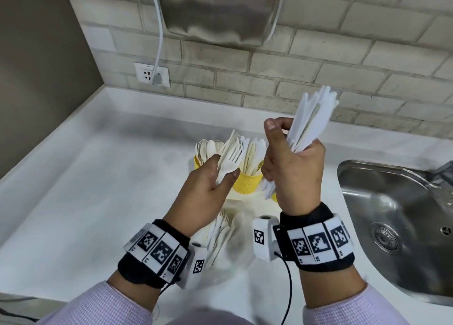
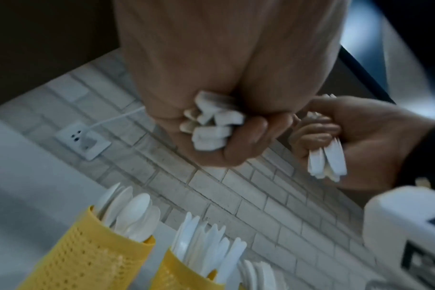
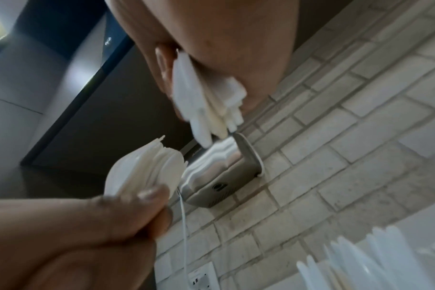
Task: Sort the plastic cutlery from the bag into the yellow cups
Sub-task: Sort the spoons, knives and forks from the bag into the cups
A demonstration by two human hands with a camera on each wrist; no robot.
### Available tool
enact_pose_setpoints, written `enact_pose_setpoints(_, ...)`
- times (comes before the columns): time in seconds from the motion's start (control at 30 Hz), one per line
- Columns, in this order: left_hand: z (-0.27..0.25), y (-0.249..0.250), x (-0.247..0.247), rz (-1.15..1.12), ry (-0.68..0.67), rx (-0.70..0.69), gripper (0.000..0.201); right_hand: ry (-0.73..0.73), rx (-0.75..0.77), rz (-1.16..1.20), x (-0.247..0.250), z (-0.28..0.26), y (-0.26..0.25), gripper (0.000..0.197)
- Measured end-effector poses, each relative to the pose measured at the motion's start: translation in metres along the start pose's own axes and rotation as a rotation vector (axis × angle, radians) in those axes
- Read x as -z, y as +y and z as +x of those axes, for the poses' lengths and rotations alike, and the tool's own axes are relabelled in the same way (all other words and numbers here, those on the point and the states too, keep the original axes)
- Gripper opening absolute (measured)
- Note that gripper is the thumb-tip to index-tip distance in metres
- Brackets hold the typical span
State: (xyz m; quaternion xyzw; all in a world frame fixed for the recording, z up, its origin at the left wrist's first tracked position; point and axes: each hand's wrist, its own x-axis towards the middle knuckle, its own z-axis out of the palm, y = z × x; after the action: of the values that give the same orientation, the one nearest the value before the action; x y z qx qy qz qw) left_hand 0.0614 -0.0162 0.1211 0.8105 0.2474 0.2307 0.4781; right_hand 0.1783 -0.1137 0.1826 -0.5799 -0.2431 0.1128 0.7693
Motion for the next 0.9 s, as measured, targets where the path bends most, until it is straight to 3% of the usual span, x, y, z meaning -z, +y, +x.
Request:
enact_pose_setpoints(0.13, 0.0030, -0.0062, -0.0043, 0.301, 0.075, -0.147, 0.014, -0.087, 0.190, -0.433, 0.0058, 0.0025, -0.0015, 0.017)
enact_pose_setpoints(0.23, 0.0044, -0.0074, -0.0061, 0.423, 0.113, -0.157, 0.019, -0.089, 0.225, -0.613, 0.0060, 0.0014, 0.0015, 0.019)
enact_pose_setpoints(0.37, 0.0049, -0.0046, -0.0057, 0.539, 0.169, -0.179, 0.032, -0.106, 0.186, -0.672, 0.0041, -0.0002, 0.0027, 0.019)
enact_pose_setpoints(0.6, 0.0038, -0.0067, -0.0049, 0.603, 0.240, -0.245, 0.044, -0.098, 0.107, -0.551, 0.0018, 0.0028, 0.0024, 0.007)
enact_pose_setpoints(0.9, 0.0052, -0.0079, -0.0029, 0.602, 0.248, -0.230, 0.047, 0.001, 0.032, -0.280, 0.0019, 0.0056, 0.0008, 0.012)
